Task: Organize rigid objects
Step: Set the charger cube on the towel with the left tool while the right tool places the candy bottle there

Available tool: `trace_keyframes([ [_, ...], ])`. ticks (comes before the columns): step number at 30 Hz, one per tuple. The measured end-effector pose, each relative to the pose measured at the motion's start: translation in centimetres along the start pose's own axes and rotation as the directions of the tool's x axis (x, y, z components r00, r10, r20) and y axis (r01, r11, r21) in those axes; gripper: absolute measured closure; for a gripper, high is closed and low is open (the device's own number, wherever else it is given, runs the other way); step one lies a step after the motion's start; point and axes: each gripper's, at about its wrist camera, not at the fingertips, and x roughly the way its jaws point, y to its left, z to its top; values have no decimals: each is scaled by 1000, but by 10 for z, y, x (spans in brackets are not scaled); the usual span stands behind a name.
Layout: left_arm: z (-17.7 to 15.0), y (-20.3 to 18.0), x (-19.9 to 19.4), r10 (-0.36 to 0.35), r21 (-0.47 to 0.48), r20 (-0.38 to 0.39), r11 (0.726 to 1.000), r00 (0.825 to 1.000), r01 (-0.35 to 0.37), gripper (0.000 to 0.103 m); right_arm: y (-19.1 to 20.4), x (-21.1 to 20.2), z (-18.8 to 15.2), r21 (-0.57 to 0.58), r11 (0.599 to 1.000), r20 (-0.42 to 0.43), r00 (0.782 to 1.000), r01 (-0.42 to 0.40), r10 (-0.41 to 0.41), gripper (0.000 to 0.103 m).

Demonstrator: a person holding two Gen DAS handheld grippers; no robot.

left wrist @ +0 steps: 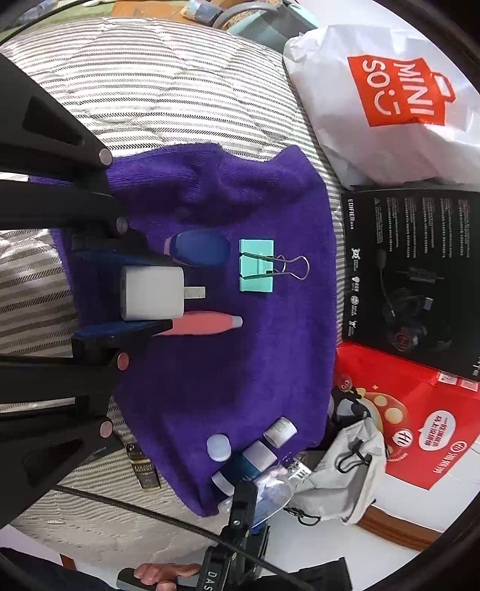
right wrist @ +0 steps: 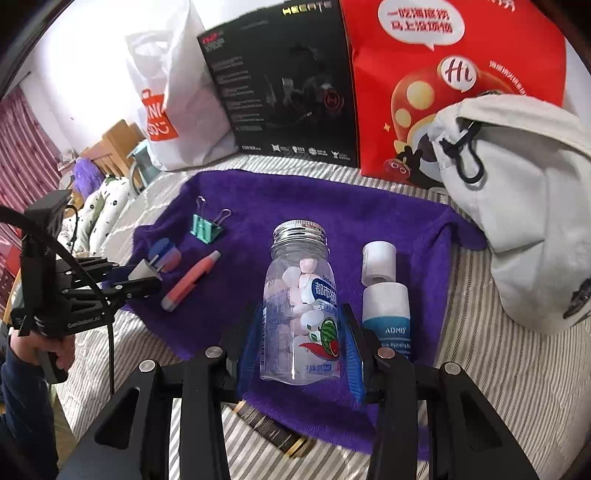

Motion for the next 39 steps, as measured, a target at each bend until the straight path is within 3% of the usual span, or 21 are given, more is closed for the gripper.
trace_keyframes([
  [18,-1,4,23,32,67,-33,997,999,-30,77,0,68,35,-67,991,-73,989,120,-125,62],
  [28,-9,2,6,16,41,-23,999,1000,-15,44,6,90,37,-104,984,-118,980,145,-157,62],
  [33,-14,4,-12,26,23,-1,999,1000,-26,36,6,90,36,-118,983,-125,980,143,-158,58],
  [36,-18,5,-22,26,13,10,1000,1000,-26,36,5,88,35,-113,987,-150,980,114,-131,50],
  [39,-22,4,-30,28,8,16,1000,999,-29,36,1,80,29,-86,991,-170,978,106,-120,50],
])
